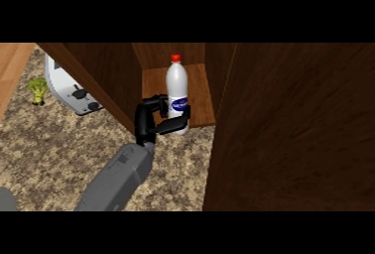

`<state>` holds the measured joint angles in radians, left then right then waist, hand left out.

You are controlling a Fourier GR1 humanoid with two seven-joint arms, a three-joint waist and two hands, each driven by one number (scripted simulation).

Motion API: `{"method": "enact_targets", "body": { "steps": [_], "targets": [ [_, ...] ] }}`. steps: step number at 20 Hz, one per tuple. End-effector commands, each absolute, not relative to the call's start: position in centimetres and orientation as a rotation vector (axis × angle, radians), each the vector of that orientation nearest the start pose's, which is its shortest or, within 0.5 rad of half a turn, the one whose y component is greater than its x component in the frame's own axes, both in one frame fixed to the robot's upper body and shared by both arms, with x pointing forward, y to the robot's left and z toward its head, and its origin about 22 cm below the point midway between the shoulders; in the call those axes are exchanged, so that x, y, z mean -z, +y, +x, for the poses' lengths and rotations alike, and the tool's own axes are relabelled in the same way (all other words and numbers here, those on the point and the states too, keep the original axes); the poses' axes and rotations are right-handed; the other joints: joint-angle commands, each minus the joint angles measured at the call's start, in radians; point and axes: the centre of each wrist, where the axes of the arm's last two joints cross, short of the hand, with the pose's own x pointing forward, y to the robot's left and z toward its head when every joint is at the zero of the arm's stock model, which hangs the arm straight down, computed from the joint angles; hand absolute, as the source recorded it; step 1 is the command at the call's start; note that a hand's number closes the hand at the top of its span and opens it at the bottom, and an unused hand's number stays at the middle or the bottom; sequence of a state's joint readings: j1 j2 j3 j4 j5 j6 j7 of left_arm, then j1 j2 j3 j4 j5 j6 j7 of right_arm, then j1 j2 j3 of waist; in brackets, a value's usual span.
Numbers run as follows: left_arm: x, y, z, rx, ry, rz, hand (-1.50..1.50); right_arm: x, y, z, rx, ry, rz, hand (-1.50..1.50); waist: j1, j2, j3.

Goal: Pick up the bottled water, place it into the cabinet and close the cabinet

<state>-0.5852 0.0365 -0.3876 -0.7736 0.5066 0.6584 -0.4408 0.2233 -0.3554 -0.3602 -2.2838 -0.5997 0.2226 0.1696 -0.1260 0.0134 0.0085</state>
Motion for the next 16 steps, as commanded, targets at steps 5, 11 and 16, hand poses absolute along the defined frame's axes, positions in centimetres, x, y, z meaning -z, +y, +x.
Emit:
{"method": "enact_targets", "body": {
  "steps": [5,11,16],
  "targets": [
    [-1.7,9.4,40.1,-0.162,-1.668,0.104,1.50,-17.2,-34.1,14.2,-0.112,-2.002,0.104,-1.50,-0.014,0.028,-0.012],
    [-0.9,10.4,40.7,-0.263,-1.667,0.050,1.50,-17.3,-34.9,14.4,-0.084,-2.009,0.108,-1.50,-0.012,0.037,-0.012],
    [-2.2,10.0,41.9,-0.259,-1.681,0.037,1.50,-17.3,-35.8,14.5,-0.081,-2.019,0.111,-1.50,-0.015,0.037,-0.011]
  ]
}}
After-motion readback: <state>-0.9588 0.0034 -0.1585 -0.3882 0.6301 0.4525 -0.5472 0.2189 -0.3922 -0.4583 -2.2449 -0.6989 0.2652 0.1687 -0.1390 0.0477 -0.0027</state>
